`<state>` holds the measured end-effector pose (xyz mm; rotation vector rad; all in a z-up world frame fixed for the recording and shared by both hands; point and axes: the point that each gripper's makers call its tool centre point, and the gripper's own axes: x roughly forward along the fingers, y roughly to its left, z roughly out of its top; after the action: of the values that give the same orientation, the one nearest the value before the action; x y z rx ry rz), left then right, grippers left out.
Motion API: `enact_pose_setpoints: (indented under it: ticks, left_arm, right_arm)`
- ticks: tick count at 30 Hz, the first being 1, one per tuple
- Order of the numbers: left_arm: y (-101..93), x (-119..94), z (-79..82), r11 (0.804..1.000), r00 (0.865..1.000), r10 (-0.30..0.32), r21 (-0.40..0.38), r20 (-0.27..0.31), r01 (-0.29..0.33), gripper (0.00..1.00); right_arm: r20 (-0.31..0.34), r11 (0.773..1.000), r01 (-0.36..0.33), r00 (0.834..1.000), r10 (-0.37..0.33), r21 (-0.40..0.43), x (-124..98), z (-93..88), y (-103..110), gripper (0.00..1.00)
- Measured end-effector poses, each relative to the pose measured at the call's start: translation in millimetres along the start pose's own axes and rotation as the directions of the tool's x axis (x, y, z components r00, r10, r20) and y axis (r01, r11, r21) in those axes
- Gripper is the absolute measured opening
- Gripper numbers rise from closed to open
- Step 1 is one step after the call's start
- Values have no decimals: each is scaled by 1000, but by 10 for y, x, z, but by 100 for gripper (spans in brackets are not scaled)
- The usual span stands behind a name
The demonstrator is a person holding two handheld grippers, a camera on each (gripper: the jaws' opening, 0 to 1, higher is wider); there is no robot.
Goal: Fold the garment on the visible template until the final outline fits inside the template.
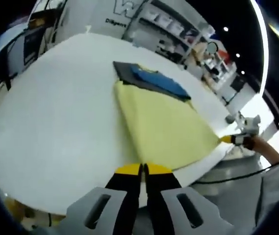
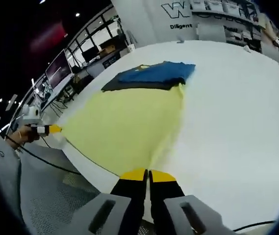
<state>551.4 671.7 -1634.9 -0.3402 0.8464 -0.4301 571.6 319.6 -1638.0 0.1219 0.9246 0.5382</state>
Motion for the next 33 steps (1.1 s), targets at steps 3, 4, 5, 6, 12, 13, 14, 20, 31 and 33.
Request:
enact_pose_setpoints:
  ticks: [3, 4, 5, 6, 12, 13, 14, 20, 31, 33]
  left_arm:
    - [-44, -112, 69, 1000, 1000, -6, -20, 18, 7, 1]
    - [-49, -142, 79, 1000, 1000, -8, -21, 20, 9, 1]
    - [-50, -188, 78, 1000, 1000, -9, -20, 18, 10, 1]
    - [-65, -216, 69, 1000, 1000, -9, -17, 13, 9, 1]
    - [-225, -510, -24, 998, 998, -55, 15, -26, 55, 1]
    - [-236, -571, -42, 998, 998, -57, 15, -27, 58, 1]
    - [-238, -591, -47, 998, 998, -57, 15, -27, 57, 1]
    - [-125, -710, -185, 999, 999, -49, -19, -9, 49, 1]
    - [-41, -535, 331, 999, 983, -1, 48, 183, -8, 0]
    - [-44, -523, 474, 998, 973, -3, 68, 231, -13, 0]
  right_arm:
    - [9, 1000, -11, 1000, 11, -4, -109, 29, 49, 0]
    - [16, 1000, -20, 1000, 20, 4, -148, 37, 58, 0]
    - [31, 999, -40, 999, 39, 16, -199, 51, 70, 0]
    - [35, 998, -50, 998, 50, 25, -228, 51, 81, 0]
    - [67, 984, -161, 985, 156, 74, -517, 56, 349, 0]
    - [72, 982, -173, 983, 167, 82, -576, 49, 399, 0]
    - [73, 981, -174, 983, 168, 86, -597, 42, 416, 0]
    - [127, 985, -153, 982, 142, 83, -665, 48, 388, 0]
    - [248, 977, -181, 957, 148, 117, -569, 405, 411, 0]
    - [271, 975, -187, 951, 148, 123, -567, 479, 391, 0]
